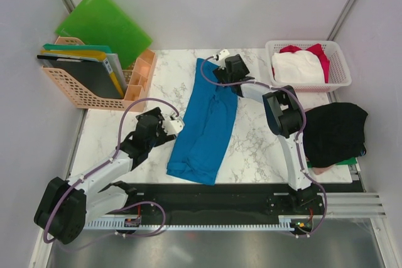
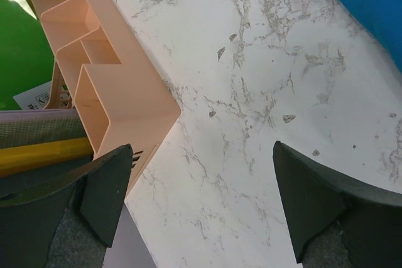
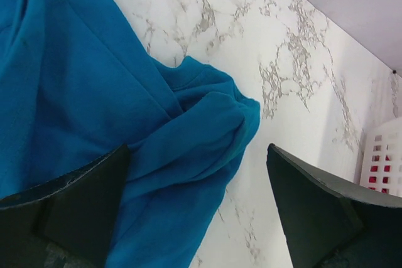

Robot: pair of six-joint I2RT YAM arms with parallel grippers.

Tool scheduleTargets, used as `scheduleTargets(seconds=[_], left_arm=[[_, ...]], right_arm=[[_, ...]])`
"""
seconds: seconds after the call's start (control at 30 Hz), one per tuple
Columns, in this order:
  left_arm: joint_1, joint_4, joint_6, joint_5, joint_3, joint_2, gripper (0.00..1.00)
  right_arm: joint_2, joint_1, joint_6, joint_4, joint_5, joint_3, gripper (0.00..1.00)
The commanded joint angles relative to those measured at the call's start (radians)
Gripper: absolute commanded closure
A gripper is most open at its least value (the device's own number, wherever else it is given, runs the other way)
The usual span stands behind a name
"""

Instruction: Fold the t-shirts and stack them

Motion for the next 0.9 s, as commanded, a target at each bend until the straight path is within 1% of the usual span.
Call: scheduleTargets(seconds=[0.0,0.17,0.37,0.47,0.5,0.53,0.57,0.6,0.67,0.7,0.73,0.77,0.8,0.83,0.87], left_arm=[[0.006,0.008,-0.033,0.013,0.033,-0.015,0.00],[0.006,0.008,-0.044,0.022,0.042,0.016,0.00],[0.006,0.012,-0.047,0.022,0.050,0.045,0.00],[0.006,0.012,-0.049,0.020,0.050,0.054,0.00],[0.006,0.012,-0.049,0.019,0.050,0.053,0.00],[0.006,0.012,-0.047,0.016,0.050,0.053,0.00],[0.006,0.012,-0.046,0.016,0.048,0.051,0.00],[0.006,0.012,-0.045,0.014,0.047,0.050,0.00],[0.006,0.011,-0.044,0.014,0.045,0.050,0.00],[0.006,0.011,-0.044,0.014,0.047,0.051,0.00],[0.006,0.011,-0.042,0.014,0.047,0.051,0.00],[0.006,0.009,-0.044,0.014,0.047,0.054,0.00],[0.006,0.009,-0.041,0.013,0.047,0.054,0.00],[0.004,0.009,-0.042,0.013,0.047,0.056,0.00],[0.006,0.009,-0.039,0.011,0.048,0.060,0.00]], right_arm=[[-0.078,0.000,-0.025,0.033,0.017,-0.079,0.02],[-0.088,-0.001,-0.026,0.038,0.031,-0.026,0.02],[-0.165,0.000,-0.019,0.029,0.052,0.080,0.02],[-0.158,0.000,-0.032,-0.049,0.069,0.151,0.02],[-0.141,-0.003,-0.030,-0.110,0.069,0.166,0.02],[-0.124,-0.006,-0.029,-0.147,0.069,0.218,0.02],[-0.071,-0.016,-0.016,-0.222,0.069,0.259,0.17],[-0.038,-0.021,-0.001,-0.347,0.074,0.362,0.28],[0.057,-0.052,0.066,-0.471,0.056,0.468,0.42],[0.077,-0.062,0.095,-0.570,0.030,0.549,0.45],[0.091,-0.078,0.167,-0.604,-0.048,0.571,0.46],[0.096,-0.105,0.194,-0.632,-0.108,0.582,0.45],[0.099,-0.116,0.221,-0.682,-0.151,0.597,0.40],[0.099,-0.136,0.258,-0.709,-0.256,0.605,0.24],[0.114,-0.145,0.272,-0.798,-0.323,0.623,0.14]])
